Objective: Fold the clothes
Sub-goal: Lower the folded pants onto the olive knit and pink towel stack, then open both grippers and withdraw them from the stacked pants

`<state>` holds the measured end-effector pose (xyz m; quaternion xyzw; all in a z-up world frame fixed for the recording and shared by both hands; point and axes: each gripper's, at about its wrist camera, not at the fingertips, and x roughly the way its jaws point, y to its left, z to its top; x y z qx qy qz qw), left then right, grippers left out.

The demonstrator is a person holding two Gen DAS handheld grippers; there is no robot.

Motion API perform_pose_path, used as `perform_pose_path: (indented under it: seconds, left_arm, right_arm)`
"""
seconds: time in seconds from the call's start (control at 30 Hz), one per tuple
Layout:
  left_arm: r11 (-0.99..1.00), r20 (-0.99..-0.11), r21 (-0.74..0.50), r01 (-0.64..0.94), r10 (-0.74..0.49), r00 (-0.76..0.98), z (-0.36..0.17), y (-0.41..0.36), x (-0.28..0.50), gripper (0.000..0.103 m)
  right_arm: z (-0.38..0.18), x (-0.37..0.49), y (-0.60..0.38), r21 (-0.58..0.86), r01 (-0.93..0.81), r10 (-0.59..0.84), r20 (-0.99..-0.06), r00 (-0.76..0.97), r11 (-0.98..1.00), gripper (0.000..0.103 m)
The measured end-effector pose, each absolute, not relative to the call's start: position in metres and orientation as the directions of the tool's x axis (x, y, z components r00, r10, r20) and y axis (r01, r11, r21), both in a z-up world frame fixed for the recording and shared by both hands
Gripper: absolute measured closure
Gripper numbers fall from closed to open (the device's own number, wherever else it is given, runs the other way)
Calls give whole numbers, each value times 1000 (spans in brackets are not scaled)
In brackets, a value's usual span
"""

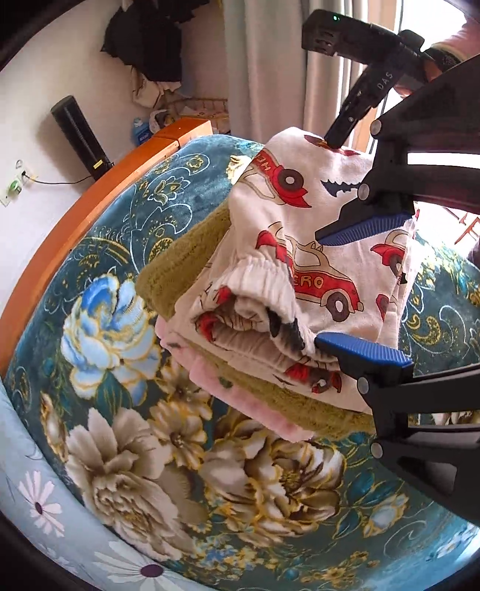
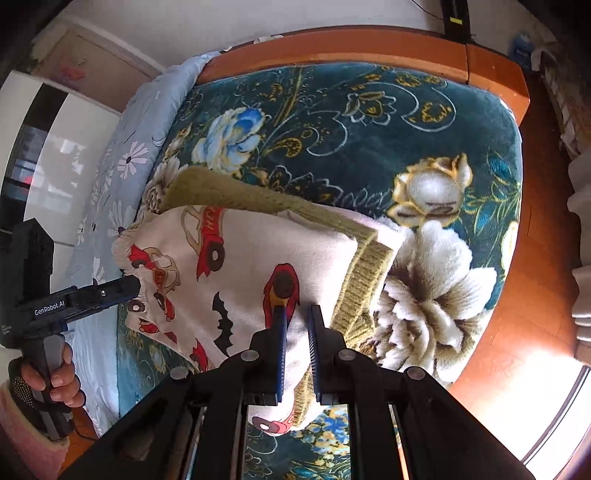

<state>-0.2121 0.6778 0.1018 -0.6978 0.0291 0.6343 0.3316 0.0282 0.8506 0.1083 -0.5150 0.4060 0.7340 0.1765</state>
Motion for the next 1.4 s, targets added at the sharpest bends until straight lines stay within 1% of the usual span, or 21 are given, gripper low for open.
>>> perform_pose_path:
  seconds: [0.17,0.23,0.3,0.37,0.43,0.47,0.5,0.53,0.57,0.6,0.67,0.73,0.77,0.8,0.93,0.97,1.1,1.13,1.2,1.23,1.4]
  left_arm:
    - [-777,-909,-415,-474,380,173,110,675,-198,42]
    - [-787,-911,-409,-462,379,161,113,668,-190,40]
    - [-795,-905,-425,-433,389,172,110,657,-179,36]
    - [-810,-910,-414,-415,380,167,107,645,-165,28]
    - [-822,-917,-399,-406,367,157,102,631,-150,25]
    - [-828,-919,-394,-400,361,158,100,625,-142,23]
    - [-833,-921,-389,-393,355,159,97,618,-135,22]
    - [-840,-925,-380,-387,347,156,95,612,-129,21]
    - [-847,-929,-369,-382,337,150,93,606,-124,20]
    - [-854,-934,-358,-377,327,145,91,600,-118,20]
    - [-872,-944,-329,-362,306,122,91,590,-111,19]
    - [-888,-951,-308,-341,292,99,93,582,-106,18]
    - [-894,-952,-305,-328,292,89,95,578,-104,17]
    - [-900,-954,-301,-315,291,80,96,574,-103,17]
    - [-918,-964,-265,-295,262,53,101,567,-100,16]
    - [-922,-967,-253,-294,251,47,101,565,-99,16]
    - [-924,-971,-238,-300,236,44,101,559,-94,16]
    - [-922,-970,-239,-303,237,44,101,558,-93,15]
    - [-920,-970,-241,-310,240,42,103,556,-90,8]
    - [-918,-970,-242,-314,241,41,104,555,-88,2]
    - [-909,-968,-244,-339,252,20,108,555,-81,0]
  right_arm:
    - [123,25,833,391,-631,-142,-902,-407,-670,92]
    - [130,24,823,381,-601,-144,-903,-405,-703,87]
    - [126,24,805,379,-570,-174,-908,-382,-729,68]
    - [120,24,785,383,-538,-209,-911,-357,-751,61]
    - [111,25,765,387,-513,-245,-914,-325,-766,57]
    - [106,26,754,389,-504,-262,-915,-306,-771,52]
    - [100,27,745,389,-500,-276,-917,-287,-774,43]
    - [97,27,737,390,-493,-285,-918,-276,-778,40]
    - [93,27,729,390,-486,-294,-918,-265,-782,33]
    - [91,26,723,389,-473,-296,-919,-260,-790,31]
    - [91,24,712,369,-443,-279,-926,-255,-817,30]
    - [92,22,704,350,-419,-261,-931,-256,-838,25]
    - [92,22,701,345,-411,-255,-932,-258,-844,14]
    - [92,22,699,342,-405,-251,-932,-260,-848,8]
    - [95,22,690,325,-388,-231,-935,-270,-863,5]
    - [96,22,688,319,-385,-226,-936,-269,-866,0]
    - [98,22,681,298,-374,-207,-942,-265,-878,0]
    - [98,23,680,294,-375,-202,-943,-265,-879,0]
    - [98,24,677,287,-377,-196,-945,-263,-880,0]
    - [98,25,676,285,-378,-193,-946,-261,-881,0]
    - [97,29,672,272,-391,-181,-950,-254,-879,0]
